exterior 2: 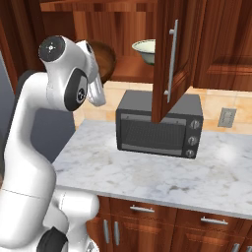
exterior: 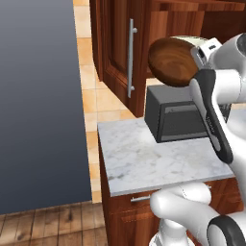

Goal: Open the cabinet. Pick the bowls from the counter and place them in the cabinet. Then close the cabinet.

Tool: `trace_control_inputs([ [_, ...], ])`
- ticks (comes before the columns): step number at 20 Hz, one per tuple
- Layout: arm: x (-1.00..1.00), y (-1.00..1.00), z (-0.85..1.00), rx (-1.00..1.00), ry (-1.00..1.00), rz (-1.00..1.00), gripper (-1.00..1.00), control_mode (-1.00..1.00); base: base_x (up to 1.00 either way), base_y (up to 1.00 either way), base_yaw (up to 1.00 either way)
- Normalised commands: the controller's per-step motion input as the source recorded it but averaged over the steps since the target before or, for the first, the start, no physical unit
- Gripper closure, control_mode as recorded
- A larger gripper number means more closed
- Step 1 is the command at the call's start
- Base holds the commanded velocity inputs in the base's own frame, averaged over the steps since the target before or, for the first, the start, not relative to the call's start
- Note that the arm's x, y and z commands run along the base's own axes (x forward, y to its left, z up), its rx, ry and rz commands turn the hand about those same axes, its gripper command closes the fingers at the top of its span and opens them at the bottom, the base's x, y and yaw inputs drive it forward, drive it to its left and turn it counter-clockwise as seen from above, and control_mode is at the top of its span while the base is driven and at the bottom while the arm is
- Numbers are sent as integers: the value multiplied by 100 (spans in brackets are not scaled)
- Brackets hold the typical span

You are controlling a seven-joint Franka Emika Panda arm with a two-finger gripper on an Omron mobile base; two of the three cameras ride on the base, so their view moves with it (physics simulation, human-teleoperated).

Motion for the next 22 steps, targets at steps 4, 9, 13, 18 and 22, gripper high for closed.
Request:
trace_control_inputs([
  [4, 27, 39, 14, 0, 0, 0, 100, -100, 0, 0, 0],
  [9, 46, 31, 0, 0, -5, -1, 100, -100, 0, 0, 0],
  [13, 66, 2, 0, 0, 0, -4, 100, -100, 0, 0, 0],
  [18, 85, 0, 0, 0, 6, -3, 100, -100, 0, 0, 0],
  [22, 83, 9, 0, 0, 8, -3, 100, -100, 0, 0, 0],
])
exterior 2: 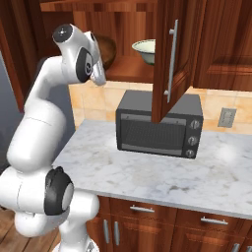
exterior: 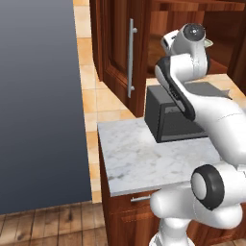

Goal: Open the cabinet. Pick the bowls from the counter and place them in the cabinet. Then close the cabinet.

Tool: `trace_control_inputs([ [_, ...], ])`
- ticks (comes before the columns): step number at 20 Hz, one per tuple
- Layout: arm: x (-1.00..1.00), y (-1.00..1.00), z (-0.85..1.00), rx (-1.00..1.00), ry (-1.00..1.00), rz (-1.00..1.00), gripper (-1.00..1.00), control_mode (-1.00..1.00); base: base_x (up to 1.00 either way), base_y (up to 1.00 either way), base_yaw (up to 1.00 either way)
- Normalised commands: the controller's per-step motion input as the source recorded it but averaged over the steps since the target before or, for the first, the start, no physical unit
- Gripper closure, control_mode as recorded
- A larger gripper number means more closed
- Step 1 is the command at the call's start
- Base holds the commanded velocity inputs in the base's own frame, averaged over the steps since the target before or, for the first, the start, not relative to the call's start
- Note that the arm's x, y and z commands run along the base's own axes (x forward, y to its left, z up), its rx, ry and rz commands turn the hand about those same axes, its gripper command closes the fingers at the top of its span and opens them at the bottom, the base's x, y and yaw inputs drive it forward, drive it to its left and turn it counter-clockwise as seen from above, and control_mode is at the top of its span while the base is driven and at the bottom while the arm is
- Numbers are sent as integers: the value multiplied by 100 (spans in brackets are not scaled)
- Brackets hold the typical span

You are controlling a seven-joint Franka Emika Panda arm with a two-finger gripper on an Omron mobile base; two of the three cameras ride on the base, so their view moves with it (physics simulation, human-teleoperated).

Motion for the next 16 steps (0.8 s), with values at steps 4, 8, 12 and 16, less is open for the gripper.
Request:
trace_control_inputs([
  [4, 83, 12, 0, 0, 7, -1, 100, -100, 0, 0, 0],
  [8, 81, 13, 0, 0, 1, 0, 100, -100, 0, 0, 0],
  [12, 67, 6, 0, 0, 0, -1, 100, -100, 0, 0, 0],
  [16, 50, 0, 0, 0, 0, -1, -100, -100, 0, 0, 0],
])
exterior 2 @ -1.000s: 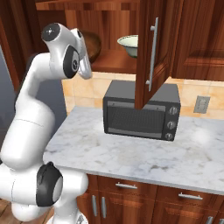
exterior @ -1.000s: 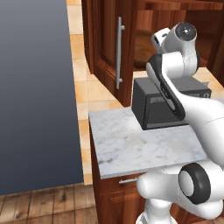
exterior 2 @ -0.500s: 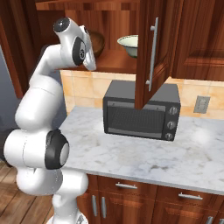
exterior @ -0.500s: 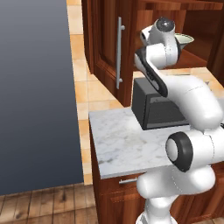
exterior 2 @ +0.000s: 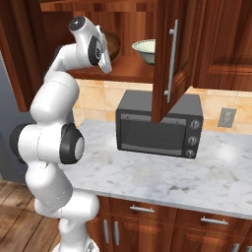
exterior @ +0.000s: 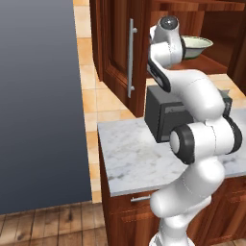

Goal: Open the cabinet. Pick the bowls from the counter and place them in the cabinet. Then close the cabinet.

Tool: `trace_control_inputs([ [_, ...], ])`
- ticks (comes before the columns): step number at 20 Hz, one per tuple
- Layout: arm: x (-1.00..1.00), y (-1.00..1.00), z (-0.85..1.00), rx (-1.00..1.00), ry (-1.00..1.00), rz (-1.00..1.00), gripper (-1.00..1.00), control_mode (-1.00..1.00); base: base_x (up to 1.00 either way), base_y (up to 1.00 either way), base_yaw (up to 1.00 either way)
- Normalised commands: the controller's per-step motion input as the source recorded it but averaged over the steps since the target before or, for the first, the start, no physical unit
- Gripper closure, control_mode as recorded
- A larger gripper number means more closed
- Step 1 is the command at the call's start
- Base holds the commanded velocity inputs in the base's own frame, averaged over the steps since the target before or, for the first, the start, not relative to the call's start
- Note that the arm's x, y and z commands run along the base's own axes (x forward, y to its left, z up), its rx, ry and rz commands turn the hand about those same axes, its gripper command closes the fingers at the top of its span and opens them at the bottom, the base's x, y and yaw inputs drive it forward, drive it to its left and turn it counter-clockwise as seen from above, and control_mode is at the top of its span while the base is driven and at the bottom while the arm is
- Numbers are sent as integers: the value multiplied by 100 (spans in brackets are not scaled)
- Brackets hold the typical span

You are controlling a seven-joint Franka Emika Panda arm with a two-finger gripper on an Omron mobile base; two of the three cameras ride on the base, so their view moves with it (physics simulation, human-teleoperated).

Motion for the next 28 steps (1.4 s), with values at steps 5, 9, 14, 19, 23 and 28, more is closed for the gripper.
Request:
trace_control_inputs([
  [5, 0, 0, 0, 0, 0, 0, -100, -100, 0, 0, 0],
  [9, 0, 0, 0, 0, 0, 0, -100, -100, 0, 0, 0],
  [14, -29, 0, 3, 0, -11, 0, -100, -100, 0, 0, 0],
  [19, -50, 0, 15, 0, -20, 0, -100, -100, 0, 0, 0],
  [23, -95, -2, 11, 0, -22, 0, -100, -100, 0, 0, 0],
  [28, -100, -10, 0, 0, -16, 0, -100, -100, 0, 0, 0],
])
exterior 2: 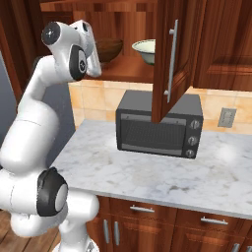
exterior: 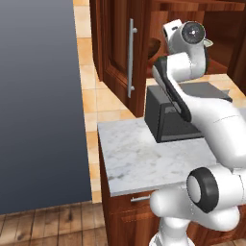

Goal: Open the cabinet. Pick the bowls from the counter and place them in the cabinet. Then close the cabinet.

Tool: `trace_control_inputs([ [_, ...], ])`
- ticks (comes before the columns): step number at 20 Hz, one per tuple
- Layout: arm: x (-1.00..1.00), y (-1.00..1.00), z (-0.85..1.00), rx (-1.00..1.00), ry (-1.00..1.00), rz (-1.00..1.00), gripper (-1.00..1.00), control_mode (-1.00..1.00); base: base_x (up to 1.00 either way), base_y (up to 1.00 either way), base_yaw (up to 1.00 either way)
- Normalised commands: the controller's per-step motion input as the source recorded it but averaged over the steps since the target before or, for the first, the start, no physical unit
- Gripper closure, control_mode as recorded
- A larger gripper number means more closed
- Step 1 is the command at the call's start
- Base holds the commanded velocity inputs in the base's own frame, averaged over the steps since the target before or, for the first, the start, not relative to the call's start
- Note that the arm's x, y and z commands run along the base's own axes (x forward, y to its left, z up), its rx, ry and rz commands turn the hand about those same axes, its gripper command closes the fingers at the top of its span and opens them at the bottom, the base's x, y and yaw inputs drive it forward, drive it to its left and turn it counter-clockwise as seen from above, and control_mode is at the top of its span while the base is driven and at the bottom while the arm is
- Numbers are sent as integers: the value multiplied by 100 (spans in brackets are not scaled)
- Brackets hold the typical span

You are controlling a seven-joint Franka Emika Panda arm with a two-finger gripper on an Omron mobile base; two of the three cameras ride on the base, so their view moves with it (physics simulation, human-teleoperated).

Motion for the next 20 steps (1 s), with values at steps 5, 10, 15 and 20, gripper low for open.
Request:
trace_control_inputs([
  [5, -100, -4, 0, 0, -5, 0, -100, -100, 0, 0, 0],
  [10, -100, 0, 0, 0, 0, 0, -100, -100, 0, 0, 0],
  [15, -100, 6, -6, -16, 0, 0, -100, -100, 0, 0, 0],
  [20, -100, 25, -14, -32, -7, 6, -100, -100, 0, 0, 0],
])
